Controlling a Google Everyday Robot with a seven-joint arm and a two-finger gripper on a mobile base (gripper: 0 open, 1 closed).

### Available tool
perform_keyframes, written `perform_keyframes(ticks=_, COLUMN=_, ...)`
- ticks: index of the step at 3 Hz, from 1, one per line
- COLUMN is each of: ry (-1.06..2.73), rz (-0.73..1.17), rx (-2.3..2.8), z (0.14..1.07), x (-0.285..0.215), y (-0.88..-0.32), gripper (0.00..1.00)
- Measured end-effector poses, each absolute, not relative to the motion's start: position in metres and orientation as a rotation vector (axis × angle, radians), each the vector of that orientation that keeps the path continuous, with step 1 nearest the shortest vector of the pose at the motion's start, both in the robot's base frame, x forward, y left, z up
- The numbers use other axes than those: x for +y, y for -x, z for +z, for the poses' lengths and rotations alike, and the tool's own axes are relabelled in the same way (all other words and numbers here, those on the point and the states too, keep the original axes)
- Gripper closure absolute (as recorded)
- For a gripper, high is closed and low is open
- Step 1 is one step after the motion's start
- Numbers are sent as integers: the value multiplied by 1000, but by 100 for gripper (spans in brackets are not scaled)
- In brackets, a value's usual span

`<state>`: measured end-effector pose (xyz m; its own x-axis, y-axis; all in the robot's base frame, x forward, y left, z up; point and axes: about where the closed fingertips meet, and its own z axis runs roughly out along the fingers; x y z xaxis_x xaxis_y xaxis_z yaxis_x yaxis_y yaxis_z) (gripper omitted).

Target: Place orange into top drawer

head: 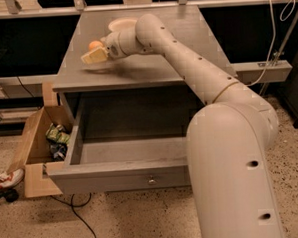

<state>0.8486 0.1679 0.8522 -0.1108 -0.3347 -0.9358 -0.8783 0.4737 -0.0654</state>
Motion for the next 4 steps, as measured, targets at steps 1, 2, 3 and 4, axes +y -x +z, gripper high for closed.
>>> perform_keyframes(ticks=1, ry=1063, rz=681, rx=1677, z=850, x=177, y=-847, gripper=48)
perform_keyframes(ticks=2, ry=1063, rz=703, rx=1673, z=851, x=182, y=-844, gripper=71)
perform_keyframes(ticks=3, ry=1085, rz=712, rx=1555, z=882, x=163, y=-824, gripper=100)
perform_keyframes(ticks=4, ry=1163, rz=674, rx=1423, z=907, x=132, y=-797, gripper=100)
